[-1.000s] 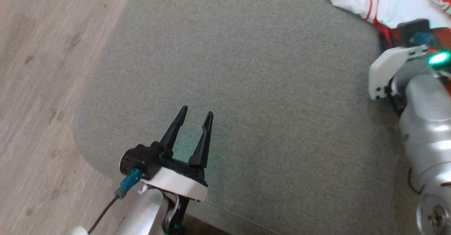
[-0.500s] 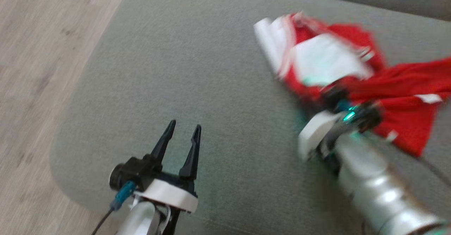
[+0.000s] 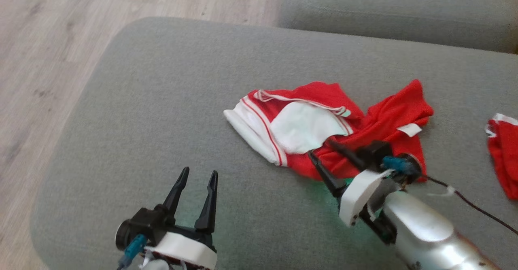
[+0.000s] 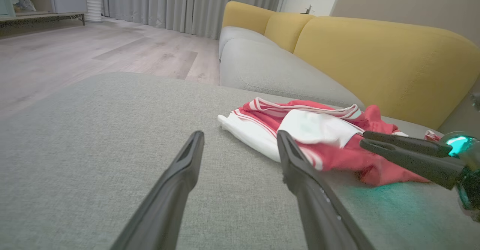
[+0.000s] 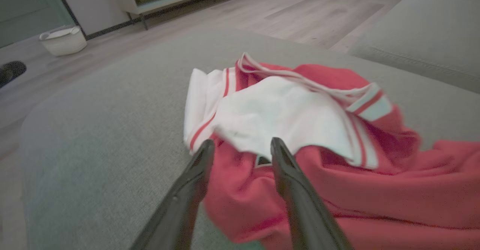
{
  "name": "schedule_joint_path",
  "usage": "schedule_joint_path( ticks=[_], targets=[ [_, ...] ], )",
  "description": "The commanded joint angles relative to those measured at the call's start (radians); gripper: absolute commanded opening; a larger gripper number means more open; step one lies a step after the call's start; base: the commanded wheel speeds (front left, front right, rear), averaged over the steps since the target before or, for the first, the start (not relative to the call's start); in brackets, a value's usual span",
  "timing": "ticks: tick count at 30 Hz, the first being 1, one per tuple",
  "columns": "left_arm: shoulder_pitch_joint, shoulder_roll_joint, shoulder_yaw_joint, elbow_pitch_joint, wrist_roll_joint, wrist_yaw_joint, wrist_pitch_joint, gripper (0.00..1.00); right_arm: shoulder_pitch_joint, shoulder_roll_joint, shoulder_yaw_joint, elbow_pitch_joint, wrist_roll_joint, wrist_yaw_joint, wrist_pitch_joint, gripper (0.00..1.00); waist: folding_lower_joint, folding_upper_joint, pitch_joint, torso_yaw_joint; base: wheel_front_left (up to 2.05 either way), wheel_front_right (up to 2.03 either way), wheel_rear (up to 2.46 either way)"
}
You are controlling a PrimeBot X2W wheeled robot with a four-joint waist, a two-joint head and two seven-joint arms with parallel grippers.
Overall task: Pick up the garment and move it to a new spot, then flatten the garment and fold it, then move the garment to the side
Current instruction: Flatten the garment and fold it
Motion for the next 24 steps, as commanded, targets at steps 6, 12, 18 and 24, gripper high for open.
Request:
schedule_joint_path(
  ticks=[6,12,18,24],
  targets=[
    [-0.004,0.003,0.058,-0.042,0.014,0.002,-0.008,1.00,0.029,-0.012,-0.143,-0.060,0.000,-0.001,-0.059,1.00,0.0001,-0.0001,-0.039,-0.056,0.00,0.00,0.00],
    [0.005,0.003,0.082,-0.057,0.018,0.003,-0.008,1.00,0.132,0.018,-0.415,-0.150,-0.139,-0.001,-0.077,1.00,0.0001,-0.0001,-0.049,-0.109,0.00,0.00,0.00],
    [0.010,0.003,0.098,-0.069,0.020,0.003,-0.008,1.00,0.329,0.133,-0.686,-0.335,-0.332,-0.001,-0.078,1.00,0.0001,-0.0001,-0.042,-0.158,0.00,0.00,0.00],
    [-0.006,0.003,0.085,-0.072,0.016,0.002,-0.008,1.00,0.401,0.167,-0.729,-0.413,-0.411,-0.001,-0.078,1.00,0.0001,-0.0001,-0.016,-0.166,0.00,0.00,0.00]
  ],
)
